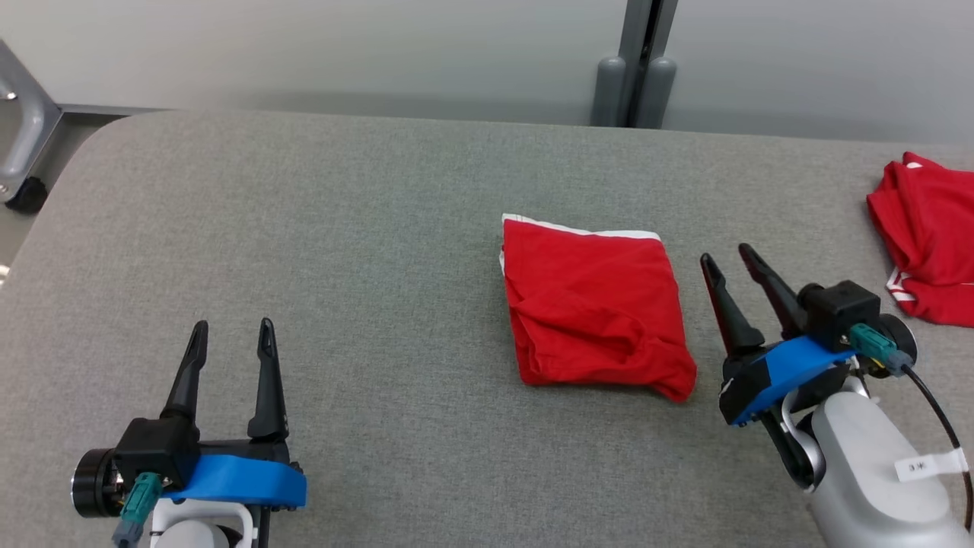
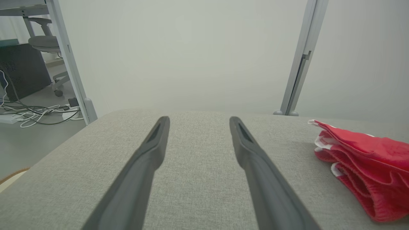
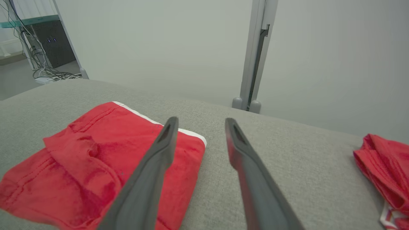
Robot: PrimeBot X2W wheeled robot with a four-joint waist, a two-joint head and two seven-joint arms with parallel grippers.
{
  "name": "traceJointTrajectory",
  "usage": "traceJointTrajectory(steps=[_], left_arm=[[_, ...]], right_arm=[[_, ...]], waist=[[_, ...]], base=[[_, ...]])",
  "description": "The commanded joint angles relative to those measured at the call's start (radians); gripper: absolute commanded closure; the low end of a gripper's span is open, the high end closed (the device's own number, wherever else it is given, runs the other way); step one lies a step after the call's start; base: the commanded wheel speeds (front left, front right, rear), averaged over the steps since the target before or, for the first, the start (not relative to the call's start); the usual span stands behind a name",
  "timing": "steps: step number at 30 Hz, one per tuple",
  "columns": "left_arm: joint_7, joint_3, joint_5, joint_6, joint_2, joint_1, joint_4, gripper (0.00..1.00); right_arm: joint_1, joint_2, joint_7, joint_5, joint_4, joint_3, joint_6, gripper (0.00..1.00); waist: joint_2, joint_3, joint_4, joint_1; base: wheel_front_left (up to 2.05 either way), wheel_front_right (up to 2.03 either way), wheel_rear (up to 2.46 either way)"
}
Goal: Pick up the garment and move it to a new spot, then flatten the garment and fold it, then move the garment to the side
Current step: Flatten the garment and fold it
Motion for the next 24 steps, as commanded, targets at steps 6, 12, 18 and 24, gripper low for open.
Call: traceJointTrajectory(steps=[6,12,18,24], left_arm=[[-0.004,-0.007,-0.014,-0.006,0.0,-0.039,0.0,0.0],[-0.004,-0.012,-0.022,-0.007,0.0,-0.054,0.001,0.0],[-0.004,-0.011,-0.025,-0.007,0.0,-0.056,0.001,0.0],[-0.004,-0.012,-0.027,-0.006,0.0,-0.057,0.005,0.0]], right_arm=[[-0.117,-0.024,-0.003,0.026,0.155,0.094,0.0,1.0],[-0.17,-0.037,-0.003,0.066,0.265,0.182,0.0,1.0],[-0.173,-0.035,-0.003,0.105,0.294,0.257,0.0,1.0],[-0.161,-0.025,-0.003,0.162,0.272,0.377,0.0,1.0]], waist=[[-0.0002,0.052,0.045,-0.0001],[-0.0002,0.069,0.061,-0.0001],[-0.0002,0.074,0.067,-0.0001],[-0.0002,0.073,0.067,-0.0001]], base=[[0.0,0.0,0.0],[0.0,0.0,0.0],[0.0,0.0,0.0],[0.0,0.0,0.0]])
